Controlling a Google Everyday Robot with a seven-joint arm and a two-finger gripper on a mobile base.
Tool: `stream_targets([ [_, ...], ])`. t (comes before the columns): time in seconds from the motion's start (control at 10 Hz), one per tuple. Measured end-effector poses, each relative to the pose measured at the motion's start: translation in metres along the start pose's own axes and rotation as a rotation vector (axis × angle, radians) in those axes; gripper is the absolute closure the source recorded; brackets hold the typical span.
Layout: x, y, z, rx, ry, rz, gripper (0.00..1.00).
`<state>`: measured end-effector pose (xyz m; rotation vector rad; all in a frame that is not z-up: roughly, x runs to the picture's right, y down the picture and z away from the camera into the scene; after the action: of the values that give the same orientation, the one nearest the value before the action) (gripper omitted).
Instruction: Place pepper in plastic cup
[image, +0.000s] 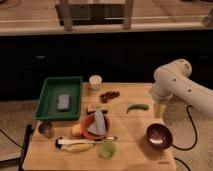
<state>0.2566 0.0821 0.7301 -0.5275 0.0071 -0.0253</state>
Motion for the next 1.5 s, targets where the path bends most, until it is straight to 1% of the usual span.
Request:
stream_targets([
  [0.2,0.0,-0.015,0.009,0.005,-0.01,0.007,0.2],
  [0.5,0.003,-0.017,0.015,0.01,-0.021,0.021,0.2],
  [0.6,0.0,-0.019,0.021,0.01,-0.031,0.025,0.2],
  [0.8,0.003,-0.026,0.032,0.011,-0.037,0.039,0.2],
  [0.9,0.0,-0.031,0.037,0.011,-0.046,0.042,0.2],
  [1.1,0.004,-0.03,0.045,0.011,-0.055,0.057,0.2],
  [1.5,0.001,-0.035,0.065,0.002,-0.077,0.063,0.2],
])
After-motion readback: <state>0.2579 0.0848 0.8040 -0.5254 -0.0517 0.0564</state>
